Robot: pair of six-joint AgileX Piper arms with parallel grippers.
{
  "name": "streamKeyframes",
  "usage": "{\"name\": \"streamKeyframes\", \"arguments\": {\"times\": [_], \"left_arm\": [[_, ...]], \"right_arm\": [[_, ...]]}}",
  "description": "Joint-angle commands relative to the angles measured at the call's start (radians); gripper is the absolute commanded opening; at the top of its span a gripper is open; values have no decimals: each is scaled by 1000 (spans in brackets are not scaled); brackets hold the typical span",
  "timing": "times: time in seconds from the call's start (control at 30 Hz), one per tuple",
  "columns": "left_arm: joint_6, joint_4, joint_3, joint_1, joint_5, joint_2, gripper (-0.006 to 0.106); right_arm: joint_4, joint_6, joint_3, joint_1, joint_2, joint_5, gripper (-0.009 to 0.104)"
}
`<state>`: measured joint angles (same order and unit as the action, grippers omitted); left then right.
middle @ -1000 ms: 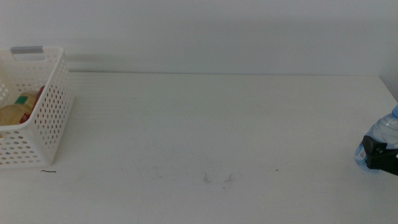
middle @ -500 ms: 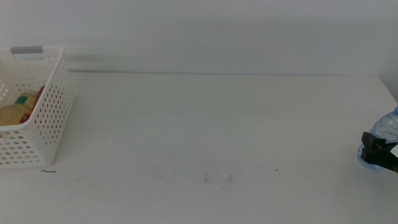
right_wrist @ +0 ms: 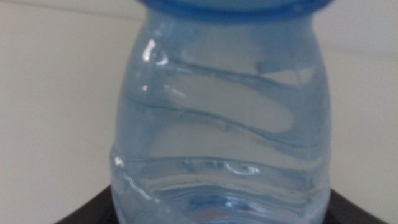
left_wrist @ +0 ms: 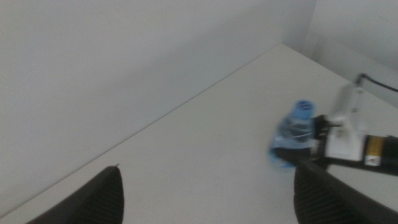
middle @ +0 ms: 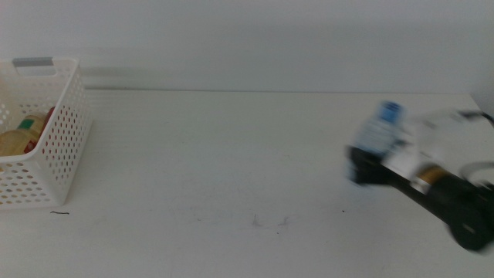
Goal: Use arms to grab the bottles and put them into the dustbin to the left of the table.
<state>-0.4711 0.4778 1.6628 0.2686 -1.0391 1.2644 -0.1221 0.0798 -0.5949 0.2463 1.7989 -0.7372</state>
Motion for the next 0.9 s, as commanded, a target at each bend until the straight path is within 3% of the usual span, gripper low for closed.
{"name": "streamKeyframes", "arguments": {"times": [0.0,0.23,0.4,0.63,0.87], "left_arm": [[-1,8,-6,1,12,-8,94],[-1,8,-6,1,12,-8,94],[-3,8,-6,1,12,-8,94],[-1,8,-6,1,14,-8,94],[-1,8,-6,1,14,-8,94]], "right_arm": [[41,-17,-120,98,6,27,-2],[30,-28,-556,307,197,294,-2],[19,-28,-826,404,355,397,-2],[16,-28,-1080,478,522,425,-2],[16,-46,-1164,500,615,454,-3]]}}
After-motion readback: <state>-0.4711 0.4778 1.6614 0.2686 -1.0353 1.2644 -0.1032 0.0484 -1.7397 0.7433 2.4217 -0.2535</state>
